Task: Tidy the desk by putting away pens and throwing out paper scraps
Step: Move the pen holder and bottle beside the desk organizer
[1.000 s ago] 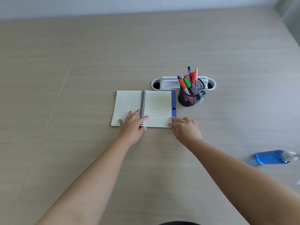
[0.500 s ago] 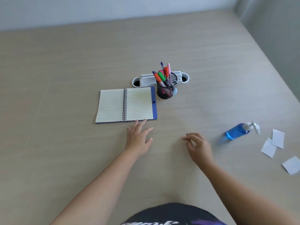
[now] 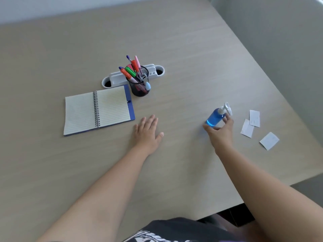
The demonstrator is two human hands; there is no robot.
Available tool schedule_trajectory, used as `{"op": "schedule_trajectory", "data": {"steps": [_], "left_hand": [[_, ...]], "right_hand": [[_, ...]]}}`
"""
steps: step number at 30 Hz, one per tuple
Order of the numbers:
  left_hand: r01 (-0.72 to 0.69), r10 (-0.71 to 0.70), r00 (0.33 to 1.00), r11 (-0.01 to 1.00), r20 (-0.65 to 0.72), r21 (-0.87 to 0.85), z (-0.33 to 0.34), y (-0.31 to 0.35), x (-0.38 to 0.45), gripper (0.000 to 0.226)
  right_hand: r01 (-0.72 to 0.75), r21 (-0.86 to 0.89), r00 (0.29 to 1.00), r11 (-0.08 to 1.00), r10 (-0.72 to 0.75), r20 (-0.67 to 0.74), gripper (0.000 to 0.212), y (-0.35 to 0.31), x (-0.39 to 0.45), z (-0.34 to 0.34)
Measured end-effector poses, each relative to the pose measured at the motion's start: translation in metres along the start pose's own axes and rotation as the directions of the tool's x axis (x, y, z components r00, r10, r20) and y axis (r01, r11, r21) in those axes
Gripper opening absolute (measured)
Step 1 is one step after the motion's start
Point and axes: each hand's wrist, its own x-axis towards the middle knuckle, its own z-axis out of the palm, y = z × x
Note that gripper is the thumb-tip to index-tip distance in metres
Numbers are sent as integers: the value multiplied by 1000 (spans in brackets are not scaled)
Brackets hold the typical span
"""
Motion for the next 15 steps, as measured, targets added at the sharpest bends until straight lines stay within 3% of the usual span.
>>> {"op": "schedule_trajectory", "data": {"steps": [8,15], "left_hand": [[34,-29,993,999,-110,41,15,4,7,62],[37,-32,986,999,-162,28,20,1,9,56]], "right_hand": [[98,-165,992,981,-83,94,60,-21,28,6],[312,-234,913,921,-224,340,61,-68,54,78]]}}
